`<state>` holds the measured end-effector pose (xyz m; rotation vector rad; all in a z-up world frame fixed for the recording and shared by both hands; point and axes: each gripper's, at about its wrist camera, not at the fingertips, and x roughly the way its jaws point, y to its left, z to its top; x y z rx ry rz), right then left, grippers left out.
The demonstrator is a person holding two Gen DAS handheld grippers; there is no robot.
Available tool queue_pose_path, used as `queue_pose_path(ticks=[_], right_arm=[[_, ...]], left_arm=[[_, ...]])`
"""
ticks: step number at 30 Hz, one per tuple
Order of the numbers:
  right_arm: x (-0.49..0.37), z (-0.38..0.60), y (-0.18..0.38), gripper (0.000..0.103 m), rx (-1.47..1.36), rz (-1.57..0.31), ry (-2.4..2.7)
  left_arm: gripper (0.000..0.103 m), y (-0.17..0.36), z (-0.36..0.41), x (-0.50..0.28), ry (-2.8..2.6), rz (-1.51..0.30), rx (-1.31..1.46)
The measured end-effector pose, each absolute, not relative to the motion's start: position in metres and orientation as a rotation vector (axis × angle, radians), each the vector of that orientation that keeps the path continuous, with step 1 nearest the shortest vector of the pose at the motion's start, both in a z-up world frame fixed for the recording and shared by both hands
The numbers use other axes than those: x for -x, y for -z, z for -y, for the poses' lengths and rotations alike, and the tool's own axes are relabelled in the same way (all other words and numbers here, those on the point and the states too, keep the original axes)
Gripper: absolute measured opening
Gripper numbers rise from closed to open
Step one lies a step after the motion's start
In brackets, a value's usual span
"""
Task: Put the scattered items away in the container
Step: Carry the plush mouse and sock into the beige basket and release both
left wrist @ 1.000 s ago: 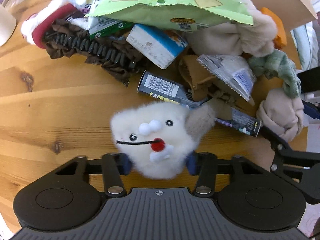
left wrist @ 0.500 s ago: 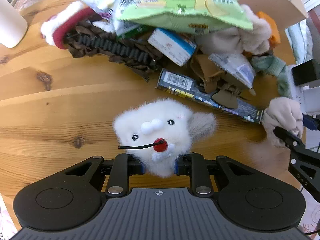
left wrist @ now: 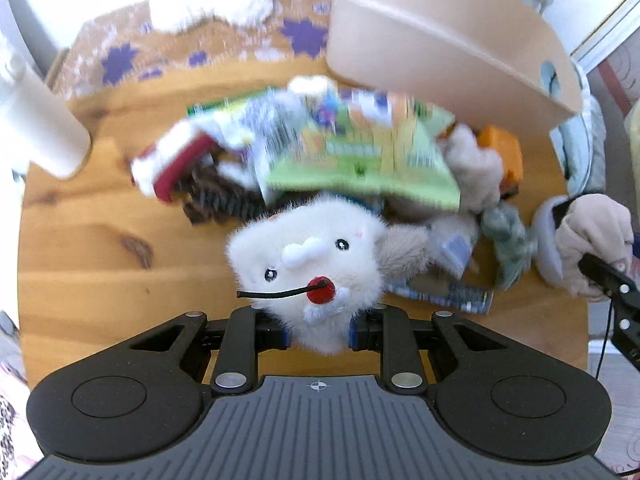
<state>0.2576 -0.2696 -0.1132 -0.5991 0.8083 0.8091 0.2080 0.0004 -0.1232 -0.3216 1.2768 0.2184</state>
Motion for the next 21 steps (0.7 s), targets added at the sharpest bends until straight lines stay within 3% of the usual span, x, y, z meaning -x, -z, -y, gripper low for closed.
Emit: queue_pose_path(ticks=[12,21], right_arm=[[-0.315,0.268,0.076,0.038,0.425,-0.774,-0.749],[-0.356,0.252,0.070,0.038,0.490,-0.702,-0.723]], left_arm=[[0.024,0.066,0.003,-0.254,-0.193,-1.125,0.186],[0.024,0.061,0.021,-0.324,-0.182,-1.064,0.056]])
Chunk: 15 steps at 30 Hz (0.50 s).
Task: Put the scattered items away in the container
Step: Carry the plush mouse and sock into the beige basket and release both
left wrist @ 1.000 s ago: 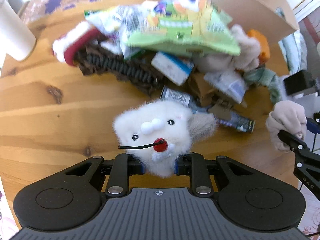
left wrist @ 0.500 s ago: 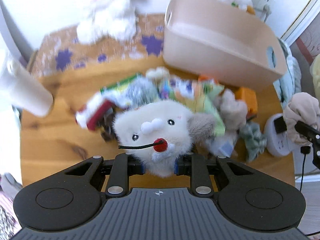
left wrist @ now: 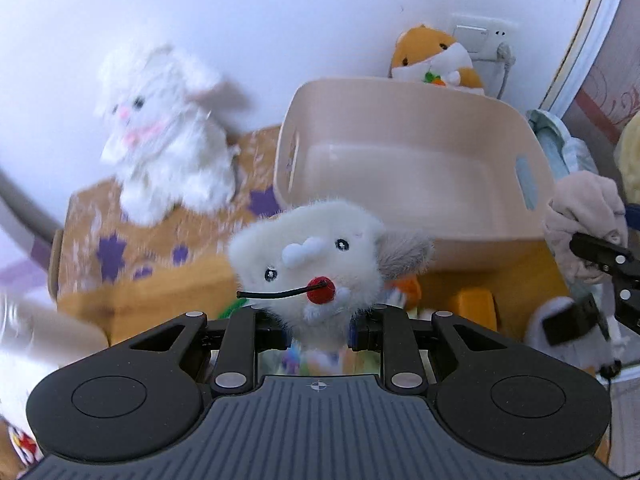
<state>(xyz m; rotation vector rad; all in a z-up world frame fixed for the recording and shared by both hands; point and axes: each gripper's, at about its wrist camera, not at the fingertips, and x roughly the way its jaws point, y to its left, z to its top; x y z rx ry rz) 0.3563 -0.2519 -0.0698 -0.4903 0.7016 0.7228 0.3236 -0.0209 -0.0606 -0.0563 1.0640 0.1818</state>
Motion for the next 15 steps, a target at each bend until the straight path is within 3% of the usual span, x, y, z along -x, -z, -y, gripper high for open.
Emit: queue_pose_path(ticks=[15], right_arm=[[-0.427,0.217,0.084,0.038,0.463,-0.728,-0.670]], left_arm=[[0.024,0.089,0.049,-0.432,-0.195,-1.066,-0.071]])
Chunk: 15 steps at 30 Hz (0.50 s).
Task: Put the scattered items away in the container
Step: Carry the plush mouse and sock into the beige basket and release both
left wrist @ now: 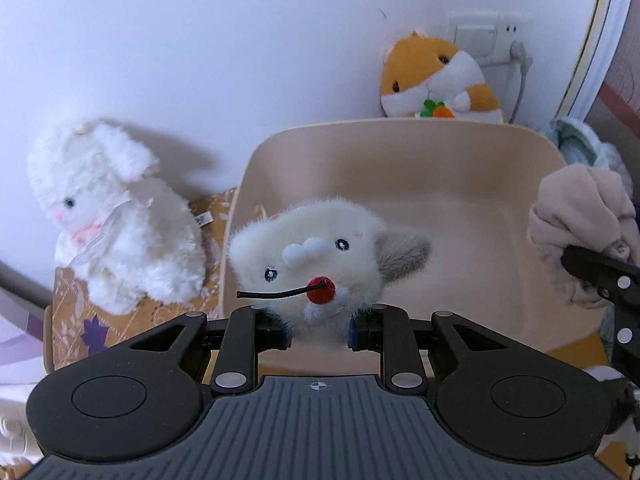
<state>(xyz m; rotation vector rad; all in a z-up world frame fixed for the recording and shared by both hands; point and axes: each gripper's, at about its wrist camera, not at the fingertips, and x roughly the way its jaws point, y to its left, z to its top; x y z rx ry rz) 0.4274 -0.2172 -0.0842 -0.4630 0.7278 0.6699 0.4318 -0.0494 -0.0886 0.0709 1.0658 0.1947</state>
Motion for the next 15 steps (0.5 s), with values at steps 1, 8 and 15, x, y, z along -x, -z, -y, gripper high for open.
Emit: queue_pose_path(ticks=[1,8,15], right_arm=[[-0.431,0.215,0.088,0.038,0.459,-0.736,-0.663],[-0.454,0.207,0.125,0.039,0.419,-0.841,-0.591],[-0.445,0.201,0.142,0.056,0.436,-0.882,-0.580]], left_arm=[[0.024,0.094,0.052,-0.437,-0.187,-1.079,-0.083],[0.026,0.135,0.051,-0.458,-0.113,-1.214,-0.059],[0.049,0.147,0.044,-0.459,-0.109,-1.241,-0.055]])
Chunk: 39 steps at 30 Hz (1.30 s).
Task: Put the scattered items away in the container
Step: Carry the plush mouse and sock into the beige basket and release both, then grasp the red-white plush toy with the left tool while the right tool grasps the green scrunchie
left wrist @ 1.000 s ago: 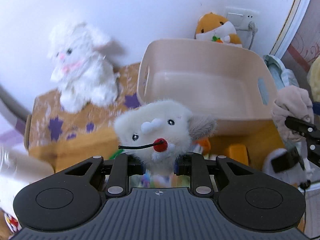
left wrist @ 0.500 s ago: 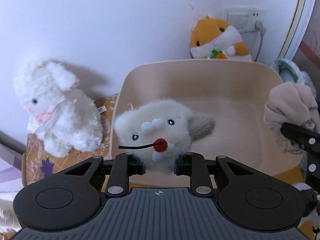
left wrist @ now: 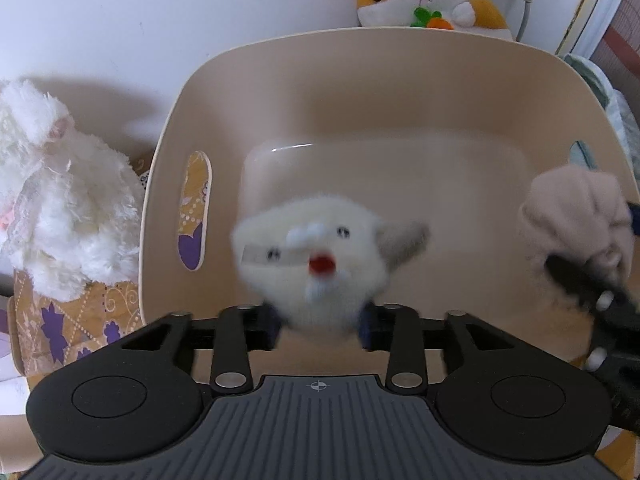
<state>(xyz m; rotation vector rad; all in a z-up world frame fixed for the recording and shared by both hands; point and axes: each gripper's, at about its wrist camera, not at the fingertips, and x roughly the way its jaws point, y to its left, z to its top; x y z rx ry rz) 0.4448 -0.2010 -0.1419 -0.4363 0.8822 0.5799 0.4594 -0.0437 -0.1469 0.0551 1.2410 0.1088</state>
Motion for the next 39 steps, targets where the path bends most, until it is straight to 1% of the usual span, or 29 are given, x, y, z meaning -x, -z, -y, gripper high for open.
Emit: queue_pose_path(ticks=[1,3,5,7,9,11,19,24,27,32,39], right_arm=[[-0.443,0.200,0.144,0.061,0.444,-0.892,-0.584],[-0.439,0.201,0.143,0.067,0.447,-0.893,-0.603],[-0.432,0.200,0.139,0.087,0.477,-0.854,-0.595],[-0.427,0.201,0.133,0.094,0.498,-0.813,-0.581],[-0.423,0.203,0.126,0.097,0.489,-0.798,-0.582],[-0.418,0.206,0.118,0.103,0.474,-0.791,-0.582],[-0.387,0.226,0.089,0.103,0.414,-0.789,-0.604],[-0.361,0.232,0.087,0.103,0.406,-0.834,-0.629],[-0.344,0.236,0.092,0.103,0.406,-0.845,-0.646],[-0.319,0.235,0.110,0.103,0.509,-0.863,-0.664],[-0.295,0.236,0.139,0.103,0.575,-0.917,-0.697]], left_arm=[[0.062,0.145,0.043,-0.457,-0.102,-1.227,-0.051],[0.075,0.138,0.042,-0.452,-0.087,-1.187,-0.057],[0.077,0.131,0.041,-0.446,-0.068,-1.159,-0.068],[0.077,0.125,0.040,-0.446,-0.049,-1.151,-0.063],[0.077,0.118,0.038,-0.441,-0.037,-1.135,-0.058],[0.077,0.110,0.037,-0.435,-0.026,-1.118,-0.066],[0.080,0.083,0.000,-0.394,0.015,-1.067,-0.066],[0.080,0.079,-0.036,-0.361,-0.002,-1.060,-0.080],[0.080,0.080,-0.058,-0.343,-0.005,-1.074,-0.067],[0.080,0.084,-0.087,-0.319,-0.002,-1.110,-0.065],[0.080,0.104,-0.110,-0.295,0.003,-1.177,-0.097]])
